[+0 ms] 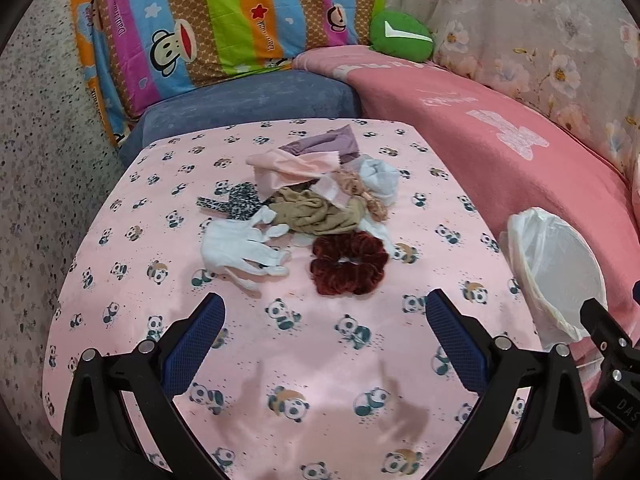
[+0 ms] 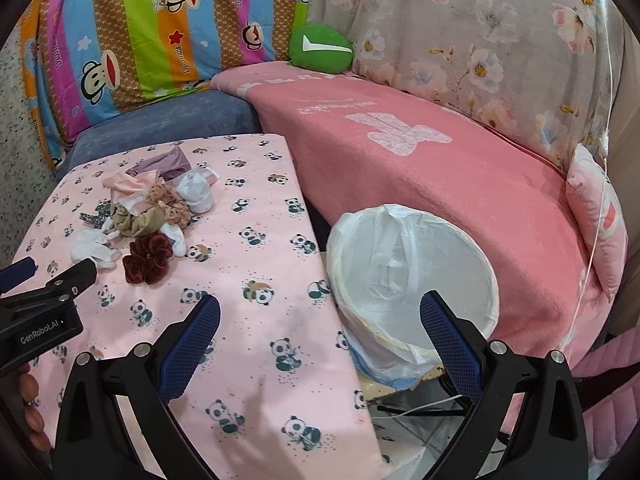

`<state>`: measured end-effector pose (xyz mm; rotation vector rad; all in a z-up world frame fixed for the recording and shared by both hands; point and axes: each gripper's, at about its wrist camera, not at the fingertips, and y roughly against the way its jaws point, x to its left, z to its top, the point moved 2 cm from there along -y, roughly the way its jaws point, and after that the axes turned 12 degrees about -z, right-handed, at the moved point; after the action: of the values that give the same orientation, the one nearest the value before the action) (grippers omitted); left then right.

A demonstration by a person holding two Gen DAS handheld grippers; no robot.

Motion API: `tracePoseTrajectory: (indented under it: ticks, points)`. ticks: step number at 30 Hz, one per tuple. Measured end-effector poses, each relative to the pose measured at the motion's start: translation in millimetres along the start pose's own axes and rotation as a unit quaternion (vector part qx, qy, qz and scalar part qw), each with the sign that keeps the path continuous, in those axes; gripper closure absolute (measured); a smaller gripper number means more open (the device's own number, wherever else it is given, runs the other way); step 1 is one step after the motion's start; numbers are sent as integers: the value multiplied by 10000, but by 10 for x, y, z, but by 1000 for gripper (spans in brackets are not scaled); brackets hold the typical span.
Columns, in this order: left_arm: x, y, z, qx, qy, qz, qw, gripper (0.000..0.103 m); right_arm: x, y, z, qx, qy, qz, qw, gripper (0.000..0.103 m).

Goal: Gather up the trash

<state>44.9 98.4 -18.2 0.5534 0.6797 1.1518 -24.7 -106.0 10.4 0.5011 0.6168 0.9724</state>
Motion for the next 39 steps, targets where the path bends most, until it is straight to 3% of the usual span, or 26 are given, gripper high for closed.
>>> tracePoseTrajectory:
  ticks: [11, 17, 25, 28, 30, 32, 35, 39]
  points:
    - [942, -357, 151, 181, 499, 286, 9982, 7, 866, -333, 153, 268, -71, 856, 9959, 5]
    - [1288, -684, 240, 474, 891, 123, 9948, 7, 1336, -613, 210, 493, -39, 1065, 9931, 6]
    - [1355, -960, 299, 527, 928, -145, 9942, 7, 1747, -921, 270, 685, 25, 1049, 9921, 17]
    - [1359, -1046, 299, 601, 983, -288, 9929, 9, 1851, -1011, 233, 832, 49, 1098, 9905, 28]
    - [1364, -1075, 280, 639, 1060, -388, 9916, 16, 1907, -1058, 183, 936, 64, 1137, 9891, 42]
    - [1353, -1089, 263, 679, 1109, -491, 9903, 35, 1937, -1094, 130, 1028, 59, 1199, 9874, 55]
    - [1297, -1084, 220, 728, 1096, -581, 9896, 51, 1947, -1122, 50, 1141, 32, 1330, 9845, 78]
    - [1208, -999, 166, 720, 1048, -661, 9897, 71, 1921, -1031, -16, 1101, 22, 1463, 9831, 89]
